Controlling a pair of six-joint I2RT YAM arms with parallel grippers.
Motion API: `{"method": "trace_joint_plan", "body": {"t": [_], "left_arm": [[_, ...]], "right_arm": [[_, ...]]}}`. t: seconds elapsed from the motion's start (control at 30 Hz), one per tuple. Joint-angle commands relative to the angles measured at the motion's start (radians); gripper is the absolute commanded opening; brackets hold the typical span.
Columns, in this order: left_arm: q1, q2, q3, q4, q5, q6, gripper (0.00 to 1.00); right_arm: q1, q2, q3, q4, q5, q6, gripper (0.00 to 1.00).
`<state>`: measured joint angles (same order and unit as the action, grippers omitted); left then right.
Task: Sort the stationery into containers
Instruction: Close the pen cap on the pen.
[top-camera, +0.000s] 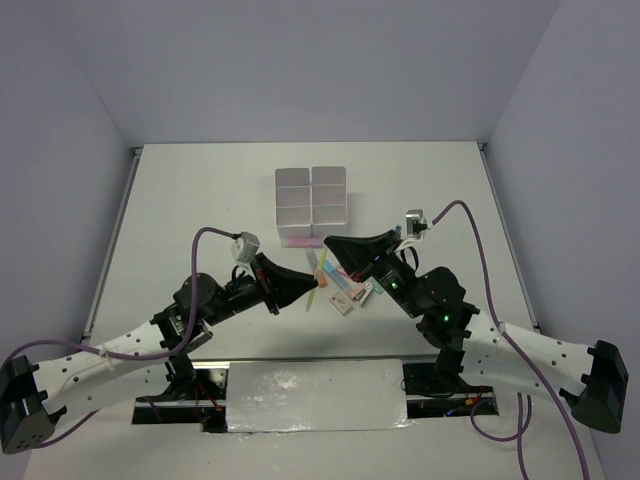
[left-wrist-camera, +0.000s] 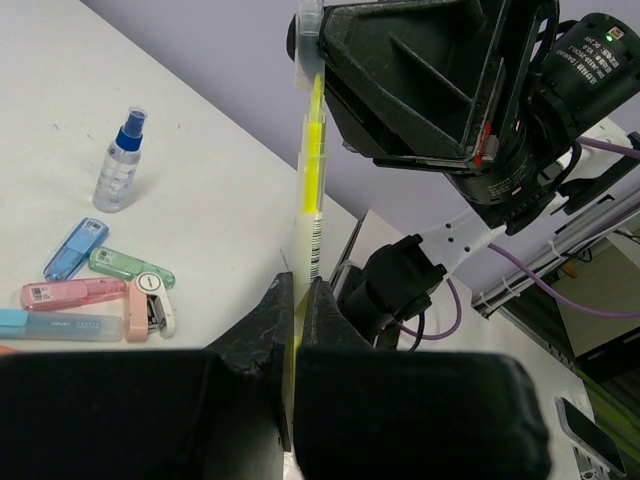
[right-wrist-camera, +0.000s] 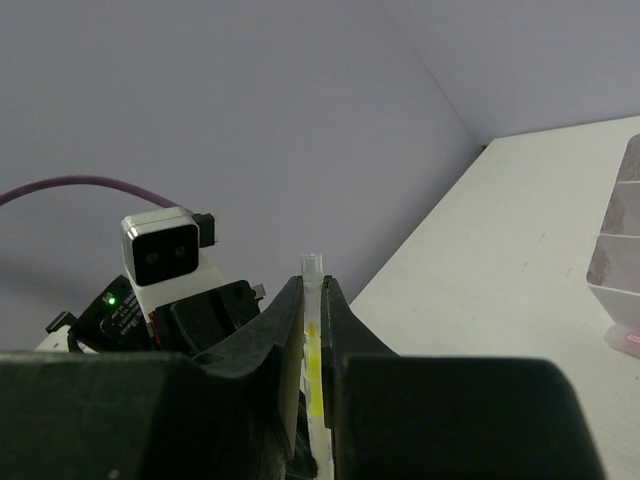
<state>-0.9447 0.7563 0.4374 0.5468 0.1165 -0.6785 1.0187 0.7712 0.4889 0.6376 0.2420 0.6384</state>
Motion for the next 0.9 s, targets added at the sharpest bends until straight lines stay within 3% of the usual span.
{"method": "trace_joint_plan", "body": {"t": [0.0,0.37,0.87], "left_arm": [[0.006,-0.021,0.044,0.084,-0.018,0.043,0.0],[0.006,-0.021,0.055,0.081,-0.02,0.062,0.0],[0.007,-0.008,0.055,0.081,-0.035,0.068,0.0]], "right_arm": [[0.014,0.013,0.039,-0.072,-0.035,0.015,0.0],[0.015,-0.019,0.074,-0.202,0.034,-0.017,0.0],[0.017,-0.035,0.103,-0.197,-0.029,-0.031,0.0]]}}
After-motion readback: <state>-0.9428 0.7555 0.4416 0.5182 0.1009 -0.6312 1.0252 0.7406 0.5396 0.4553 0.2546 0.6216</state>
